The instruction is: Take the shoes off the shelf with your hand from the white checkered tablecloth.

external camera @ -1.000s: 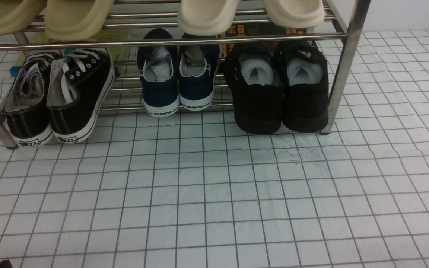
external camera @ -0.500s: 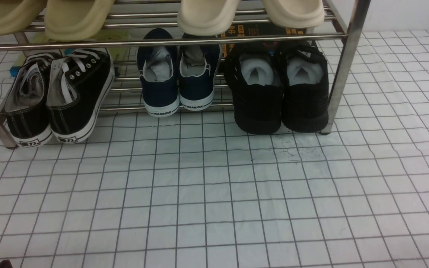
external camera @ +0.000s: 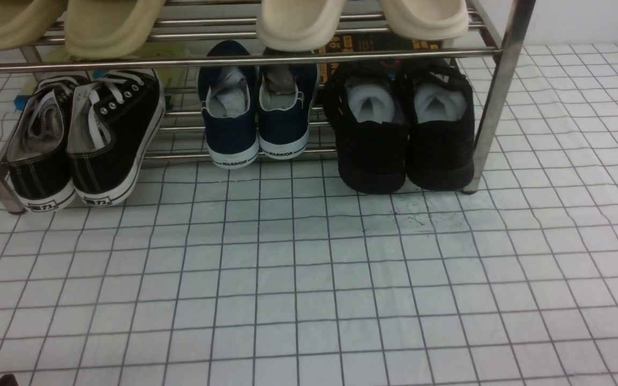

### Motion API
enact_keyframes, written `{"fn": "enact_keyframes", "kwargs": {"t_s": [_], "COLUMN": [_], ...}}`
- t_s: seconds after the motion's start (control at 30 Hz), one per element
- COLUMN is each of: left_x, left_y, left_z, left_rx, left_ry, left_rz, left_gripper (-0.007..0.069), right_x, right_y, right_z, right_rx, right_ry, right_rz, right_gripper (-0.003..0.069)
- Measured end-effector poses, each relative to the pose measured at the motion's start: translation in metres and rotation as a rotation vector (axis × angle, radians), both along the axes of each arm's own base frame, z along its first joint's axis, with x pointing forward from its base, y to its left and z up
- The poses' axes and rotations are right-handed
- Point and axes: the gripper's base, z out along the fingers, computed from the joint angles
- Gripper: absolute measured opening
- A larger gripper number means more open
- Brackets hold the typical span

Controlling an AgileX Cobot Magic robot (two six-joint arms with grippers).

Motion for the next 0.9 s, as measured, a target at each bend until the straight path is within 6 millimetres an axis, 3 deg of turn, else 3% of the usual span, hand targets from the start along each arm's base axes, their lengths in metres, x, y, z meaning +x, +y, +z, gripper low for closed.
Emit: {"fn": "enact_keyframes", "kwargs": {"t_s": [0.07,0.17,0.2,0.27,0.4,0.5,0.57,0.6,0.63,0.8,0.83,0.9], "left_x": [0.0,0.0,0.0,0.0,0.0,0.0,0.0,0.0,0.0,0.0,0.0,0.0], "left_y": [0.0,0.0,0.0,0.0,0.0,0.0,0.0,0.0,0.0,0.0,0.0,0.0], "left_z": [0.0,0.0,0.0,0.0,0.0,0.0,0.0,0.0,0.0,0.0,0.0,0.0], "left_rx": [0.0,0.0,0.0,0.0,0.0,0.0,0.0,0.0,0.0,0.0,0.0,0.0], "left_ry": [0.0,0.0,0.0,0.0,0.0,0.0,0.0,0.0,0.0,0.0,0.0,0.0], "left_rz": [0.0,0.0,0.0,0.0,0.0,0.0,0.0,0.0,0.0,0.0,0.0,0.0], "left_gripper": [0.024,0.024,0.024,0.024,0.024,0.0239,0.0239,0.0239,0.0239,0.0239,0.0239,0.0239], "right_x": [0.004,0.02,0.021,0.044,0.082,0.11,0.13,0.131,0.147,0.196,0.197,0.217], "right_y": [0.0,0.002,0.002,0.005,0.012,0.021,0.03,0.031,0.04,0.081,0.082,0.105], "right_z": [0.033,0.059,0.058,0.057,0.043,0.039,0.037,0.039,0.041,0.057,0.059,0.07], "right_rx": [-0.166,-0.347,-0.361,-0.477,-0.523,-0.524,-0.503,-0.502,-0.488,-0.532,-0.538,-0.606], "right_ry": [-0.033,0.083,0.112,0.372,0.767,0.874,0.908,0.896,0.889,0.824,0.814,0.776], "right_rz": [-0.001,0.04,0.052,0.141,0.298,0.418,0.525,0.531,0.621,0.771,0.772,0.78], "right_gripper": [0.0058,-0.0012,-0.0012,-0.001,-0.0001,0.0006,0.0018,0.002,0.0039,0.0171,0.0177,0.0255]}}
